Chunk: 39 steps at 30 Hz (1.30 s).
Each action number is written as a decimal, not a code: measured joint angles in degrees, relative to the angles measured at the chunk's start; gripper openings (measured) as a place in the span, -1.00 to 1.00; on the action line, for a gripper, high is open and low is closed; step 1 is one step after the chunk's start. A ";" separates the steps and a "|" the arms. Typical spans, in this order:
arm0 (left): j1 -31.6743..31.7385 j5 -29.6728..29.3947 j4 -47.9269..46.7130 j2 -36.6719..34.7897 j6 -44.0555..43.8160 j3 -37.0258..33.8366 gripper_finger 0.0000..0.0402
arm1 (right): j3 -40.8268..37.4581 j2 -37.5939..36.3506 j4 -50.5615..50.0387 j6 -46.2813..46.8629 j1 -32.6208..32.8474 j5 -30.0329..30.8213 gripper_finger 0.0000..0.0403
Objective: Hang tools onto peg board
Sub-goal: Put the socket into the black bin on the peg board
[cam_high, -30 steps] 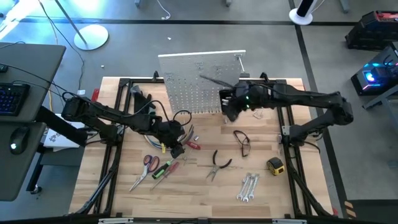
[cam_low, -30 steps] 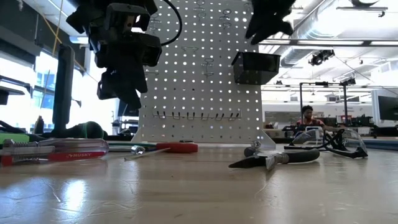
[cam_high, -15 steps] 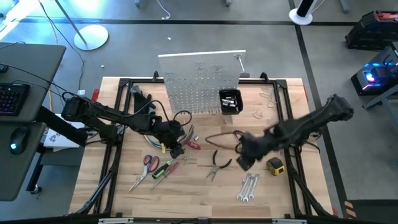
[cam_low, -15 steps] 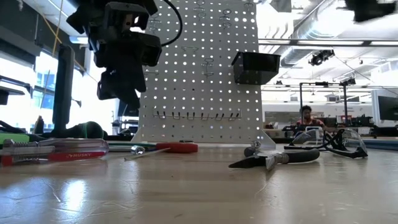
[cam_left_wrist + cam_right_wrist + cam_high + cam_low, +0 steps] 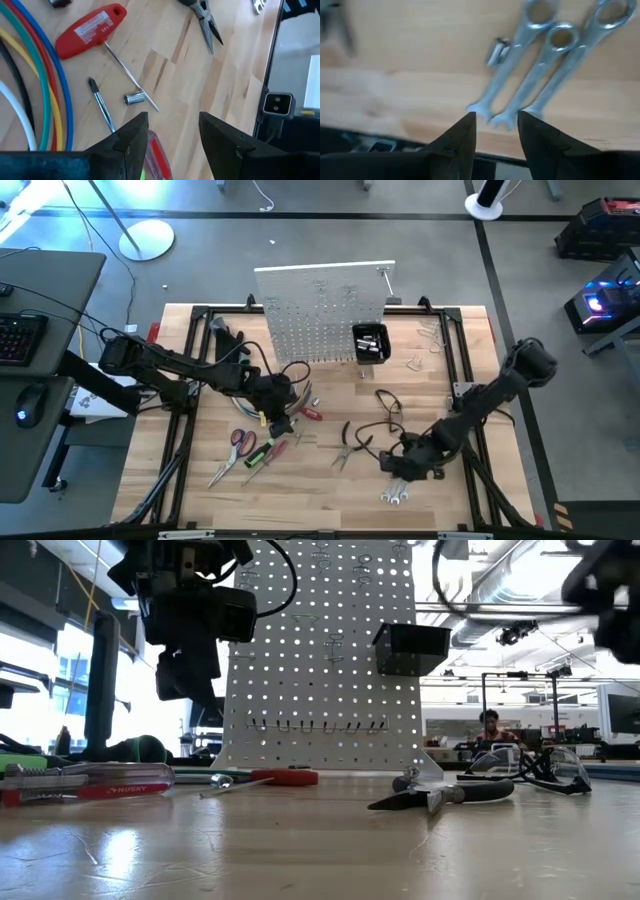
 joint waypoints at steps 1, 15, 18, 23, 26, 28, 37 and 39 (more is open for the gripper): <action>-0.02 0.07 0.00 0.00 0.33 0.00 -0.17 | -0.64 0.45 0.66 0.20 -0.55 -0.29 -0.32; -0.15 0.03 -0.04 0.00 -0.09 0.00 -0.17 | -8.27 1.45 12.71 0.14 -4.48 0.08 -0.32; -0.17 0.01 -0.04 0.00 -0.10 0.00 -0.17 | -8.83 1.42 12.93 -0.28 -4.51 -0.11 -0.32; -0.15 -0.03 -0.03 0.00 -0.09 0.00 -0.17 | -8.83 1.65 11.52 -0.32 -4.53 -1.03 -0.32; -0.15 -0.17 -0.02 0.00 -0.12 0.00 -0.17 | -8.79 2.72 13.10 -0.29 -4.71 -1.18 -0.32; -0.15 -0.18 0.00 0.00 -0.12 0.00 -0.17 | -8.79 4.06 15.38 -0.30 -4.90 -1.29 -0.32; -0.15 -0.21 0.00 0.00 -0.12 0.01 -0.17 | -8.44 7.78 18.93 -0.11 -5.76 -3.11 -0.32; -0.15 -0.23 0.00 0.00 -0.08 0.00 -0.17 | -8.44 7.82 18.07 -0.15 -6.07 -3.16 -0.32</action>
